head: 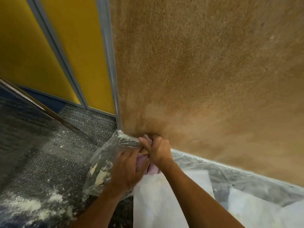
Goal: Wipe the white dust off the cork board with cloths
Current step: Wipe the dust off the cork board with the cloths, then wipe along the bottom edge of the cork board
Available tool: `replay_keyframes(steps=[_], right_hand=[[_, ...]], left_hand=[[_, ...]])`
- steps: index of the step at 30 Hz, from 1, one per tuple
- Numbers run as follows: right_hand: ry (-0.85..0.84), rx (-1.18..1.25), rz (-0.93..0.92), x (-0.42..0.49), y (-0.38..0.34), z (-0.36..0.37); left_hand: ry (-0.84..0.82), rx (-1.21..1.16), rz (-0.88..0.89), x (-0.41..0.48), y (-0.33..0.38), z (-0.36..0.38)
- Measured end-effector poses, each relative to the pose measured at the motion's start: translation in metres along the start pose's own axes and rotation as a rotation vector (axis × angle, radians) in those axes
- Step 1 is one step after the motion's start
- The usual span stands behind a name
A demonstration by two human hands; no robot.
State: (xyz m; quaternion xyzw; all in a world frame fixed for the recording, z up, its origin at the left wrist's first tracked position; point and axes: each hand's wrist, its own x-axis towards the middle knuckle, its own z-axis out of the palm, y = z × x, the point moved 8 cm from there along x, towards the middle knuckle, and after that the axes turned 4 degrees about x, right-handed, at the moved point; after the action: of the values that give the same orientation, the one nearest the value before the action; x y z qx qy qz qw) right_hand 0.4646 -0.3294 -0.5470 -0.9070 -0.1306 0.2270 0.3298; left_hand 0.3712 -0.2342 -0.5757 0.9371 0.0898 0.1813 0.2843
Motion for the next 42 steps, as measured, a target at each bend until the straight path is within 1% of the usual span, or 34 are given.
replay_keyframes(steps=[2, 4, 6, 8, 10, 14, 15, 17, 19, 21, 26, 31, 36, 39, 42], right_hand=[[-0.041, 0.108, 0.070, 0.002, 0.009, -0.008], [-0.142, 0.110, 0.092, 0.003, 0.008, -0.013], [-0.218, 0.065, 0.083, 0.004, 0.004, -0.017], [-0.269, -0.043, 0.058, 0.007, -0.005, -0.017], [-0.276, -0.075, 0.061, 0.011, -0.011, -0.018], [-0.241, -0.174, 0.078, -0.013, -0.032, -0.037], [-0.243, -0.184, 0.078, -0.022, -0.041, -0.046], [-0.216, -0.121, 0.132, -0.046, -0.065, -0.073], [-0.157, -0.036, 0.127, -0.071, -0.102, -0.113], [-0.136, 0.052, 0.130, -0.101, -0.140, -0.150], [-0.149, 0.151, 0.000, -0.168, -0.252, -0.233], [-0.196, 0.205, -0.129, -0.210, -0.355, -0.279], [-0.300, 0.229, -0.220, -0.231, -0.452, -0.274], [-0.359, 0.226, -0.245, -0.231, -0.501, -0.246], [-0.422, 0.256, -0.197, -0.220, -0.543, -0.204]], left_hand=[[-0.013, -0.029, -0.046, 0.007, 0.008, -0.007], [-0.056, -0.043, -0.144, 0.013, 0.006, -0.010], [-0.091, -0.041, -0.257, 0.018, 0.003, -0.012], [-0.090, -0.041, -0.304, 0.024, 0.003, -0.017], [-0.099, -0.057, -0.350, 0.027, 0.007, -0.028], [-0.149, -0.138, -0.592, 0.017, 0.025, -0.072], [-0.131, -0.178, -0.653, 0.013, 0.033, -0.089], [-0.083, -0.232, -0.773, 0.009, 0.053, -0.135], [-0.033, -0.280, -0.853, 0.011, 0.077, -0.189], [-0.012, -0.317, -0.912, 0.016, 0.105, -0.246], [-0.008, -0.353, -1.008, 0.021, 0.159, -0.355], [0.070, -0.383, -1.105, 0.015, 0.195, -0.453], [0.183, -0.381, -1.196, -0.010, 0.181, -0.541], [0.254, -0.357, -1.190, -0.017, 0.156, -0.592], [0.285, -0.314, -1.210, -0.018, 0.114, -0.635]])
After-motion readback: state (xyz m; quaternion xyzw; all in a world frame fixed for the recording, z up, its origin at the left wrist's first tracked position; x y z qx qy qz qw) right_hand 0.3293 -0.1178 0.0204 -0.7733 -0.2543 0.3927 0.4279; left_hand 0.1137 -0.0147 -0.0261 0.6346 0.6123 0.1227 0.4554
